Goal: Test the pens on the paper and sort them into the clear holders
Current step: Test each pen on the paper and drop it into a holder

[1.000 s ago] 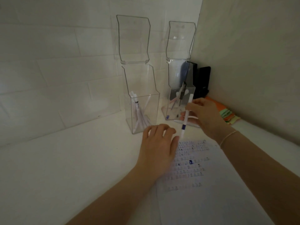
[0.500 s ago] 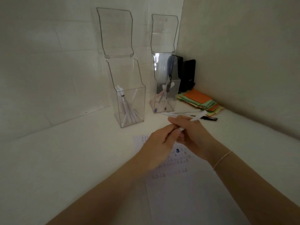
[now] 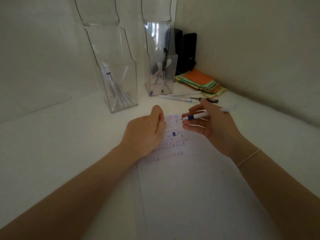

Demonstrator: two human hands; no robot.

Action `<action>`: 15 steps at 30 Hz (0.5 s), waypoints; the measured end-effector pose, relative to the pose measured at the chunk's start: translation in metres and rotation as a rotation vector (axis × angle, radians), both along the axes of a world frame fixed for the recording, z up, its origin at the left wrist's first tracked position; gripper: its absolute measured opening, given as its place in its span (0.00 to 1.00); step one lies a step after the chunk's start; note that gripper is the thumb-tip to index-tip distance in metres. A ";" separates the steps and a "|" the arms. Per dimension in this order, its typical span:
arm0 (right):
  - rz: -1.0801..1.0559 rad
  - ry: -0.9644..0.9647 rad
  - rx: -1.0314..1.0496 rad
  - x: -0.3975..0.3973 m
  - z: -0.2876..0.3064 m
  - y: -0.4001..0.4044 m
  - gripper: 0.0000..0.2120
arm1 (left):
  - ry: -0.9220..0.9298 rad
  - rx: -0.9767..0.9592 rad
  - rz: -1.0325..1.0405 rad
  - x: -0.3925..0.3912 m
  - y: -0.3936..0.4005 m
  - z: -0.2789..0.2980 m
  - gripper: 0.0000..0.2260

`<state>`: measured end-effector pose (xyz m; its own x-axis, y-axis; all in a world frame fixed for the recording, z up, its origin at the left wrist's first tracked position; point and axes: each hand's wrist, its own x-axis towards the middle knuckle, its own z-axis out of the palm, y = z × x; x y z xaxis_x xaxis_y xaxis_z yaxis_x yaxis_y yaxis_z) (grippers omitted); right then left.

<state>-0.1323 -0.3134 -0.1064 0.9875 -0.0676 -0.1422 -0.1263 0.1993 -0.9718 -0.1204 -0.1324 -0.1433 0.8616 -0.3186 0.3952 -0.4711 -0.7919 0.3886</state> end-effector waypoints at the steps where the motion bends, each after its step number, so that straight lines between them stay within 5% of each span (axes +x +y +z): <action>1: 0.034 -0.012 -0.041 -0.002 -0.005 0.001 0.13 | -0.007 -0.004 -0.022 0.001 0.000 -0.002 0.11; 9: -0.113 -0.189 -0.528 -0.014 -0.037 0.004 0.15 | 0.103 0.006 -0.181 0.003 -0.002 -0.013 0.05; 15: -0.121 -0.231 -0.655 -0.013 -0.043 0.006 0.14 | 0.055 0.043 -0.169 0.004 -0.003 -0.016 0.09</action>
